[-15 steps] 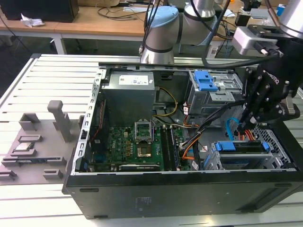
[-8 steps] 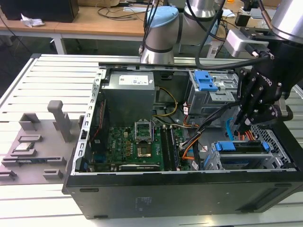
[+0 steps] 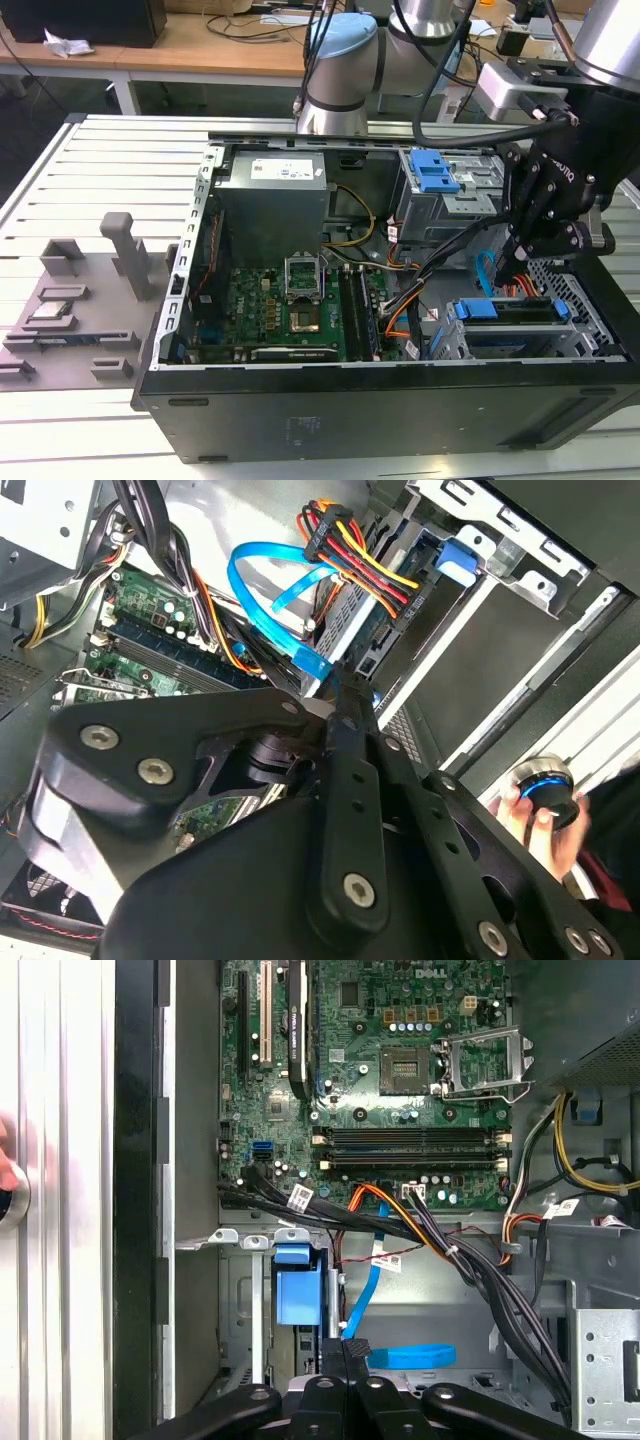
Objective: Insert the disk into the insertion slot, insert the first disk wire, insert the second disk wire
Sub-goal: 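Insert the second disk wire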
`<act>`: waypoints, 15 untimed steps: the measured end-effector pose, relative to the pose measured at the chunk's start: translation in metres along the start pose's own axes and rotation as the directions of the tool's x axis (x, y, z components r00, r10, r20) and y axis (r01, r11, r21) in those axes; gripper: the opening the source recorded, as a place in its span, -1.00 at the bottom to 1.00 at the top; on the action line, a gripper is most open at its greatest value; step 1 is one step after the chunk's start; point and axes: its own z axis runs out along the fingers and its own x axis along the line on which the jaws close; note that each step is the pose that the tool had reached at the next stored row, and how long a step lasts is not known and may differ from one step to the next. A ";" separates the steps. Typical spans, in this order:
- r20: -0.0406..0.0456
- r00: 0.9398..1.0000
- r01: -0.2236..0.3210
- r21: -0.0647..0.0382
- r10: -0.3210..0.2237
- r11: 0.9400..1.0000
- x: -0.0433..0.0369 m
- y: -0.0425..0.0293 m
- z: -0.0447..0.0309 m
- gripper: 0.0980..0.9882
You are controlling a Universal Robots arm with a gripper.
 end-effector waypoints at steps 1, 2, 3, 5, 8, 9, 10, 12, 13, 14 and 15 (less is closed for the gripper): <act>0.000 1.000 0.000 0.000 0.000 1.000 0.0000 0.0000 0.0000 -0.99; 0.000 1.000 0.000 0.000 0.000 1.000 0.0002 0.0000 0.0002 -0.99; 0.000 1.000 0.000 0.000 0.000 1.000 0.0007 0.0000 0.0003 -0.99; 0.000 1.000 0.000 0.000 0.000 1.000 0.0046 0.0000 0.0004 -0.99; 0.000 1.000 0.000 0.000 0.000 1.000 0.0097 -0.0002 0.0006 -0.99; 0.000 1.000 0.000 0.000 0.000 1.000 0.0114 -0.0002 0.0007 -0.99; 0.000 1.000 0.000 0.000 0.000 1.000 0.0140 -0.0003 0.0009 -0.99; 0.000 1.000 0.000 0.000 0.000 1.000 0.0162 -0.0003 0.0010 -0.99; 0.000 1.000 0.000 0.000 0.000 1.000 0.0166 -0.0003 0.0011 -0.99; 0.000 1.000 0.000 0.000 0.000 1.000 0.0166 -0.0003 0.0011 -0.99; 0.000 1.000 0.000 0.000 0.000 1.000 0.0166 -0.0004 0.0011 -0.99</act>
